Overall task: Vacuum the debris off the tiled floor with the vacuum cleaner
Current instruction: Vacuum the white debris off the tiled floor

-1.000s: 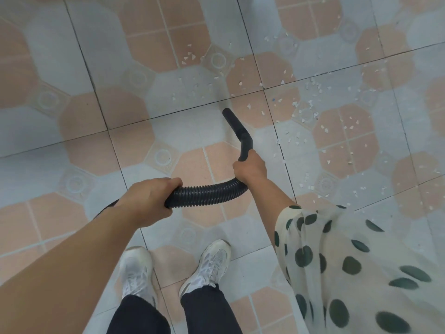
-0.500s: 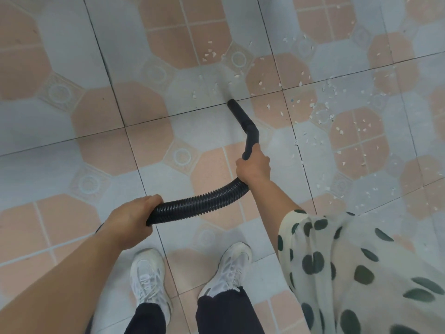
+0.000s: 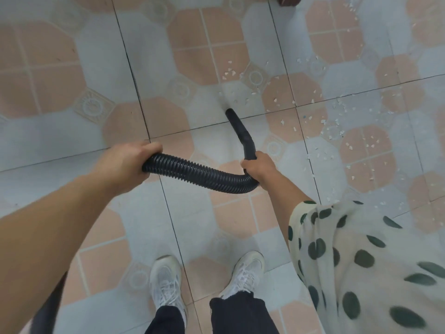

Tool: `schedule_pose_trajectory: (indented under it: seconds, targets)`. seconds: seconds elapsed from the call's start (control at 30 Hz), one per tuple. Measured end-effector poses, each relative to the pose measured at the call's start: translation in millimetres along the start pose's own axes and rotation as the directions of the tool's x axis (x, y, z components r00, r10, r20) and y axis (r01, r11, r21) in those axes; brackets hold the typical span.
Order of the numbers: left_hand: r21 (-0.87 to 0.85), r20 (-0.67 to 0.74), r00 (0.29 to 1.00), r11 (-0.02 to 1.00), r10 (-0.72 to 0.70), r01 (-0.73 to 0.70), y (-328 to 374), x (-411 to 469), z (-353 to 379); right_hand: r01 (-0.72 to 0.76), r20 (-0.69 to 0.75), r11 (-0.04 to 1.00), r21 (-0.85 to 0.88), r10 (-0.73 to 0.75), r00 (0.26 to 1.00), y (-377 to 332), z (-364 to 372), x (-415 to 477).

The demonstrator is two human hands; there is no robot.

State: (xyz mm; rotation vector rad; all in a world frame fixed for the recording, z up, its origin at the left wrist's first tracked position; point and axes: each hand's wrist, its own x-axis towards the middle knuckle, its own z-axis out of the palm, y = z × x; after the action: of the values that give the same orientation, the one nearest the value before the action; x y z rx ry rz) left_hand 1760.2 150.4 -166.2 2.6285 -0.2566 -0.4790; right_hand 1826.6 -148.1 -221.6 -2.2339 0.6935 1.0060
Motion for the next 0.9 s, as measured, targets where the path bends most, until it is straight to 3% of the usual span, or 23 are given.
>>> schedule_pose_trajectory:
  seconds: [0.27,0.57,0.9]
  targets:
    - [-0.022,0.012,0.999,0.998,0.05,-0.05,17.4,50.8,-19.3,-0.042,0.005,0.999,0.026,0.042,0.999,-20.3,-44.7,28.1]
    - [-0.03,0.014,1.0,0.999,0.012,-0.011,31.0,123.1,-40.1,-0.067,0.036,0.997,0.026,0.066,0.997,-49.6,-92.2,69.7]
    - [-0.027,0.139,0.988,0.997,-0.062,0.066,35.5,131.6,-40.0,0.051,0.024,0.981,-0.187,-0.048,0.999,-84.3,-117.3,91.7]
